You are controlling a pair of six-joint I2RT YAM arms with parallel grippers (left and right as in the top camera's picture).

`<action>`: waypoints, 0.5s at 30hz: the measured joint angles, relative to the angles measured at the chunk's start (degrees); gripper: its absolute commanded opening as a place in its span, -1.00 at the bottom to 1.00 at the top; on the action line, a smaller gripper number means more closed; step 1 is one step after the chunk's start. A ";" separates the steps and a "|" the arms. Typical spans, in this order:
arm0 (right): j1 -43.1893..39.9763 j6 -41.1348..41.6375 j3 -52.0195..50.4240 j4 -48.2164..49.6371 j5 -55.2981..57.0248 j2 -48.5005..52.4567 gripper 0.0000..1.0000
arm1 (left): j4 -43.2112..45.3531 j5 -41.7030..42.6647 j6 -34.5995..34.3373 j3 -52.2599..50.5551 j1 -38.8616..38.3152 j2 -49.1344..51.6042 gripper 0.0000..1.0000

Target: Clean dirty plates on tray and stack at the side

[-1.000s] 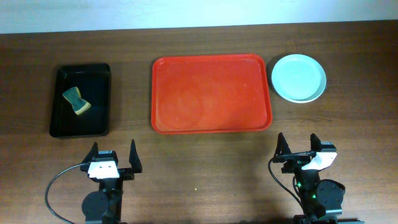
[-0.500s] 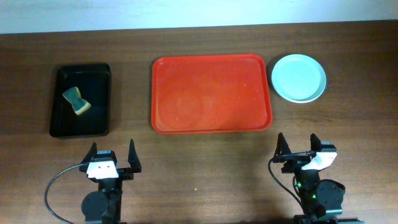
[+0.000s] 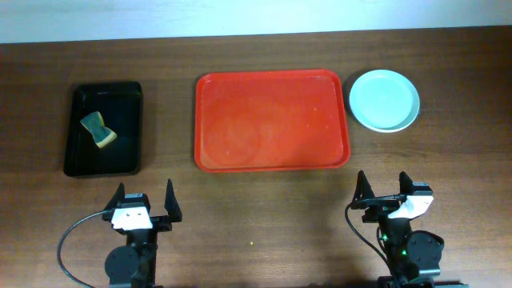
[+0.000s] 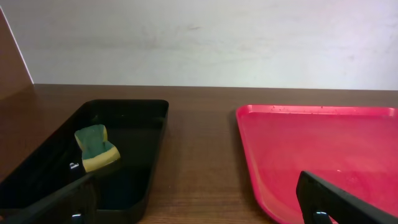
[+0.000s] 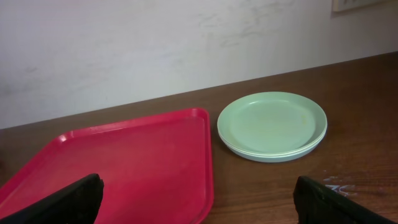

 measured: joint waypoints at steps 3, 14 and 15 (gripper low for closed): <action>0.00 0.00 0.00 -0.02 0.46 0.00 0.97 | 0.00 0.00 0.02 0.00 0.02 0.00 0.99; 0.00 -15.65 0.00 -0.04 0.42 0.00 0.97 | 0.00 0.00 0.02 0.00 0.02 0.00 0.98; 0.00 -15.82 0.00 -0.04 0.42 0.00 0.97 | 0.00 0.00 0.00 0.00 0.00 0.00 0.99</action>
